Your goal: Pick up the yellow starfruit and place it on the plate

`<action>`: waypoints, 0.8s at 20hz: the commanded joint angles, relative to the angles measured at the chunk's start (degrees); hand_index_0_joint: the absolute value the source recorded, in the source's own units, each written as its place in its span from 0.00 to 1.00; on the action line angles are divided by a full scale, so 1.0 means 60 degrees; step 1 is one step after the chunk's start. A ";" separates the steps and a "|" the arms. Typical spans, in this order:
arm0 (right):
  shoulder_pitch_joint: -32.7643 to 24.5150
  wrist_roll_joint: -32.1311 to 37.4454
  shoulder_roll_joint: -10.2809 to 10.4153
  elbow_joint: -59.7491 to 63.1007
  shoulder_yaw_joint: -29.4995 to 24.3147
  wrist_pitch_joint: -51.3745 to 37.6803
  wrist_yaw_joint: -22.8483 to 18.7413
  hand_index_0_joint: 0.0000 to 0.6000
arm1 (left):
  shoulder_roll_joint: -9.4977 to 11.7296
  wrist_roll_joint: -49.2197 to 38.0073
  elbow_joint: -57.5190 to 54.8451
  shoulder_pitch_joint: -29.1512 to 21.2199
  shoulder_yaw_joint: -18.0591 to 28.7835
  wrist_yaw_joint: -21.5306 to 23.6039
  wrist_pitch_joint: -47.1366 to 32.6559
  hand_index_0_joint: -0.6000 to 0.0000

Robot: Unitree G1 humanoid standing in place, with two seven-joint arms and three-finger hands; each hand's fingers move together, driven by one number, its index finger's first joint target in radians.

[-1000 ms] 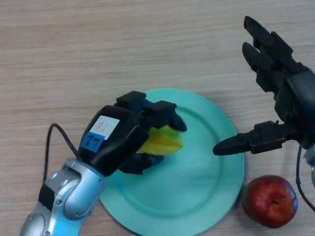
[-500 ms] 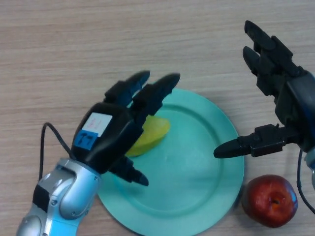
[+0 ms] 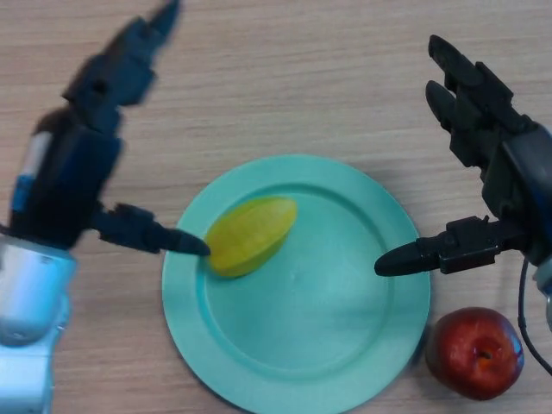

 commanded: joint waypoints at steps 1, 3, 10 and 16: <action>-0.0221 0.0362 -0.0264 -0.0333 -0.0539 -0.1243 -0.0073 0.00 | 0.0413 -0.1478 -0.0552 -0.0207 0.0911 0.0605 -0.0218 1.00; -0.0227 0.0405 -0.0245 -0.0260 -0.0506 -0.1212 -0.0082 0.00 | 0.0389 -0.2933 -0.0567 0.0003 0.1178 0.0665 0.0286 1.00; -0.0405 0.0596 -0.0235 0.0097 -0.0528 -0.1365 -0.0334 0.00 | 0.0337 -0.4990 -0.0627 0.0405 0.1220 0.0443 0.1954 1.00; -0.0196 0.0428 -0.0228 -0.0443 -0.0491 -0.1055 -0.0248 0.00 | 0.0271 -0.4585 -0.0647 0.0567 0.1155 0.0098 0.1904 1.00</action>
